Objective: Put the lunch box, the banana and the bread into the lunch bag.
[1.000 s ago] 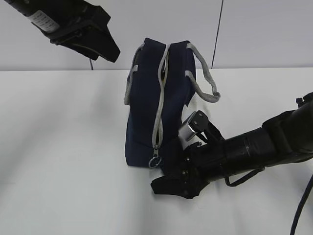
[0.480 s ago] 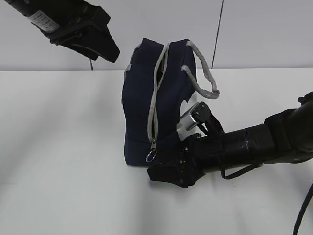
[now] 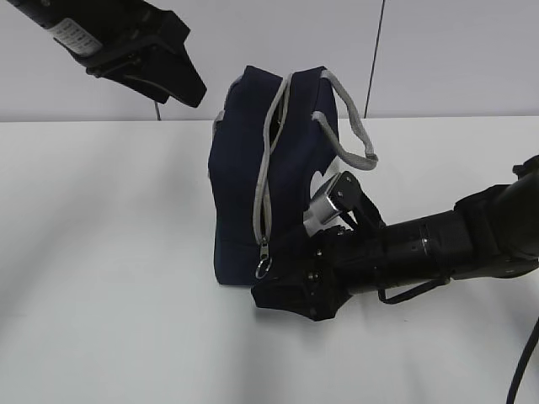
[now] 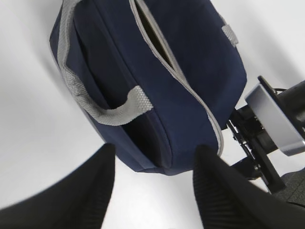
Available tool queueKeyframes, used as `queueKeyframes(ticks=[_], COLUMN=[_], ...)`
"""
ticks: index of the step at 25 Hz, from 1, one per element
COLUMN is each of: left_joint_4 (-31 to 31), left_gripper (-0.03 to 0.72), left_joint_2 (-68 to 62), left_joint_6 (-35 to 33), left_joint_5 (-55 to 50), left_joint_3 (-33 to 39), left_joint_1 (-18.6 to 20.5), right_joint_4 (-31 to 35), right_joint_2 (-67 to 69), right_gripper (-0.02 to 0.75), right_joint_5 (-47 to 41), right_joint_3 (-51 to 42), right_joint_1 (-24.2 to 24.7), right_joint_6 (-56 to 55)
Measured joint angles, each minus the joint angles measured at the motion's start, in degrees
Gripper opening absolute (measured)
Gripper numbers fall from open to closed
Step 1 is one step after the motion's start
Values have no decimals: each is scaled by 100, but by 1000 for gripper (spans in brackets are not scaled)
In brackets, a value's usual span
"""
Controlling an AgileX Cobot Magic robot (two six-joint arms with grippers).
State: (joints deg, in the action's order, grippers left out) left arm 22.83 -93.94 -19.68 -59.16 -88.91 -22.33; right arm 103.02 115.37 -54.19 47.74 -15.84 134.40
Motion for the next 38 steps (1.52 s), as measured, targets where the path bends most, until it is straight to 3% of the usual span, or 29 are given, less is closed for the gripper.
queueKeyframes(ticks=[15, 30, 38], left_joint_4=[-2, -2, -2], left_gripper=[379, 379, 379], left_joint_2=[0, 0, 0], left_joint_6=[0, 0, 0], left_joint_5=[5, 5, 5], left_joint_3=[0, 0, 0], left_joint_1=[0, 0, 0], right_joint_4=[0, 11, 11], right_joint_2=[0, 0, 0], right_gripper=[481, 175, 142], right_joint_5=[-274, 116, 247], right_joint_3=[4, 188, 188], right_joint_1=[0, 0, 0], right_joint_6=[170, 183, 207])
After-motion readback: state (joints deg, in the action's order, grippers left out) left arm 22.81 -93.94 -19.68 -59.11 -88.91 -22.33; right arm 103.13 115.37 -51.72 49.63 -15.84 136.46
